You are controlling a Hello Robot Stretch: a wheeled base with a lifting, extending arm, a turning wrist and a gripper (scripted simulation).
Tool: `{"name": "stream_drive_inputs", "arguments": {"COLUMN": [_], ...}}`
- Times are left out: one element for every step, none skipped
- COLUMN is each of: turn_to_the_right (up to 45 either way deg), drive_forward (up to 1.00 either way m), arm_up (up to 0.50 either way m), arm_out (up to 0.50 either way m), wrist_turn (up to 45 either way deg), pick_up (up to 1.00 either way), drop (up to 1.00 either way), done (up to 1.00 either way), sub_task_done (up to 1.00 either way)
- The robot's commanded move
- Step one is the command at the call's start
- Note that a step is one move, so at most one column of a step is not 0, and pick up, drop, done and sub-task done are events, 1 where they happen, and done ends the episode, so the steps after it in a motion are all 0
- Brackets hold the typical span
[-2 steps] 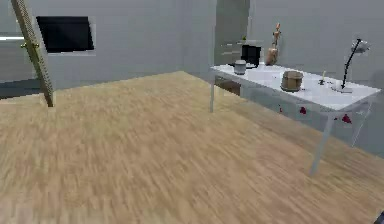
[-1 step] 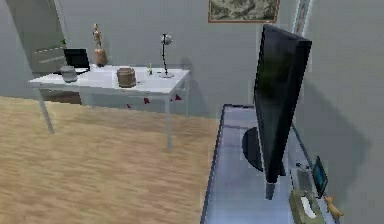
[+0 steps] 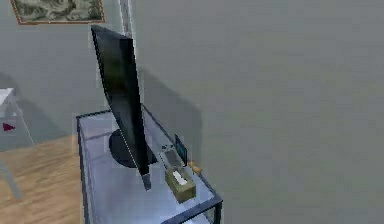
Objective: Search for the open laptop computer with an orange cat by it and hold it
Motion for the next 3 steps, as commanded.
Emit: {"name": "stream_drive_inputs", "arguments": {"turn_to_the_right": [0.0,-45.0,-45.0], "drive_forward": [0.4,0.0,0.0], "arm_up": [0.0,0.0,0.0], "arm_out": [0.0,0.0,0.0], "wrist_turn": [0.0,0.0,0.0], "pick_up": [0.0,0.0,0.0], "drop": [0.0,0.0,0.0], "done": [0.0,0.0,0.0], "sub_task_done": [0.0,0.0,0.0]}}
